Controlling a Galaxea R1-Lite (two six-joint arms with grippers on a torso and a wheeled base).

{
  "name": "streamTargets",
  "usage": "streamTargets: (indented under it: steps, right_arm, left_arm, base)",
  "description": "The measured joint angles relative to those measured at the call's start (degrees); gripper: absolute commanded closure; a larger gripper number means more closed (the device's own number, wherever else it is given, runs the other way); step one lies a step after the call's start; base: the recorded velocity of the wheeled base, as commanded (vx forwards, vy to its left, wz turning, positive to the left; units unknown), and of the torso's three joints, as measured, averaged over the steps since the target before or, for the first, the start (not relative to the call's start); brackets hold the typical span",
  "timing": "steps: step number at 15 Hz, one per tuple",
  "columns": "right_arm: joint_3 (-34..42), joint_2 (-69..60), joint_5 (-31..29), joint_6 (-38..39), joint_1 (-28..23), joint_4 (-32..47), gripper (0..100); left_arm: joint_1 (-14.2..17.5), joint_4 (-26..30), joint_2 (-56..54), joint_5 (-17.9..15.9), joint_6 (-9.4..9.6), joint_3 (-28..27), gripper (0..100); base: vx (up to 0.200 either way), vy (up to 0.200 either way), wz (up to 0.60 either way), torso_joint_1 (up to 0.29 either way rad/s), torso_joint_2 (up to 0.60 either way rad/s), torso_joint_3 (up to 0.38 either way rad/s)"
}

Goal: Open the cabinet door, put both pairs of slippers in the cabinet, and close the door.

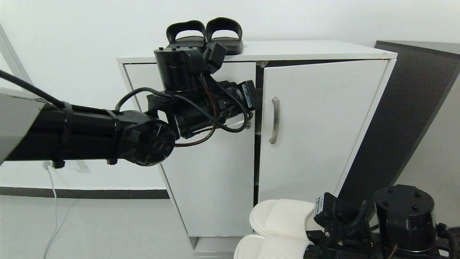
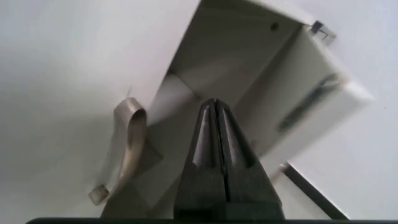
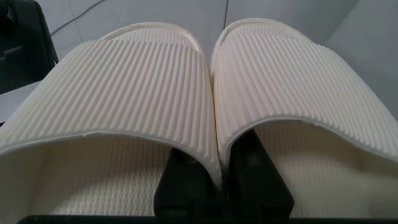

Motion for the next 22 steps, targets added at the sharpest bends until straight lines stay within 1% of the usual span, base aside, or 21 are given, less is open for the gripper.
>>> streamTargets:
  steps: [3, 4, 5, 6, 7, 8, 9, 10, 12, 15, 16, 18, 20, 22]
  right_arm:
    - [0.2, 0.4, 0.0, 0.0, 0.1, 0.0, 100]
    - [0.3, 0.5, 0.0, 0.0, 0.3, 0.0, 100]
    - [0.4, 0.5, 0.0, 0.0, 0.6, 0.0, 100]
    - [0.5, 0.7, 0.0, 0.0, 0.8, 0.0, 100]
    - [0.6, 0.7, 0.0, 0.0, 0.8, 0.0, 100]
    - [0.7, 0.8, 0.0, 0.0, 0.8, 0.0, 100]
    - [0.7, 0.9, 0.0, -0.1, 1.0, 0.0, 100]
    - [0.7, 0.9, 0.0, -0.1, 1.0, 0.0, 100]
    - [0.8, 0.9, 0.0, 0.0, 1.0, -0.1, 100]
    - [0.3, 1.3, -0.1, 0.2, -0.3, -0.4, 100]
    - [-0.1, 1.6, -0.2, 0.4, -0.8, -0.8, 100]
    - [-0.6, 2.4, -0.2, 0.6, -1.9, -1.0, 100]
    - [-1.3, 3.3, -0.4, 0.6, -3.0, -1.4, 100]
    - [-1.5, 3.8, -0.5, 0.6, -3.4, -1.7, 100]
  left_arm:
    - [-0.6, -0.3, 0.8, 0.2, 0.1, 0.8, 100]
    - [-1.4, -0.8, 0.6, 0.4, 0.22, 2.1, 100]
    - [-2.7, -2.1, 0.0, 0.4, 0.32, 3.9, 100]
    - [-4.9, -4.5, -0.9, 0.3, 0.55, 6.2, 100]
    - [-6.8, -6.2, -2.0, 0.3, 1.11, 8.4, 100]
    - [-8.5, -6.7, -3.2, 0.3, 1.72, 10.2, 100]
    - [-9.6, -7.1, -4.3, 0.3, 2.1, 11.3, 100]
    - [-10.0, -7.1, -5.2, 0.3, 2.16, 12.0, 100]
    - [-9.0, -7.4, -6.4, 0.3, 2.29, 13.4, 100]
    - [-4.9, -7.2, -10.3, 0.3, 2.4, 17.5, 100]
    - [-3.4, -7.2, -13.1, 0.4, 2.51, 19.7, 100]
    - [-0.5, -5.7, -20.3, 0.3, 3.36, 24.9, 100]
    - [2.7, -1.0, -30.2, 0.3, 5.01, 31.4, 100]
    - [6.3, 6.9, -40.9, 0.4, 7.03, 36.9, 100]
  base:
    - [-0.2, 0.0, 0.0, 0.007, 0.0, 0.002]
    - [-0.2, 0.0, 0.0, -0.002, 0.0, 0.002]
    - [-0.2, 0.0, 0.0, 0.002, 0.0, -0.002]
    - [-0.2, 0.0, 0.0, 0.002, 0.0, 0.002]
    - [-0.2, 0.0, 0.0, -0.002, 0.0, 0.002]
    - [-0.2, 0.0, 0.0, 0.007, 0.0, 0.007]
    - [-0.2, 0.0, 0.0, -0.002, 0.0, 0.007]
    - [0.0, 0.0, 0.0, 0.0, 0.0, 0.0]
    - [0.0, 0.0, 0.0, 0.0, 0.0, 0.0]
    - [0.0, 0.0, 0.0, 0.0, 0.0, 0.0]
    - [0.0, 0.0, 0.0, 0.0, 0.0, 0.0]
    - [0.0, 0.0, 0.0, 0.0, 0.0, 0.0]
    - [0.0, 0.0, 0.0, 0.0, 0.0, 0.0]
    - [0.0, 0.0, 0.0, 0.0, 0.0, 0.0]
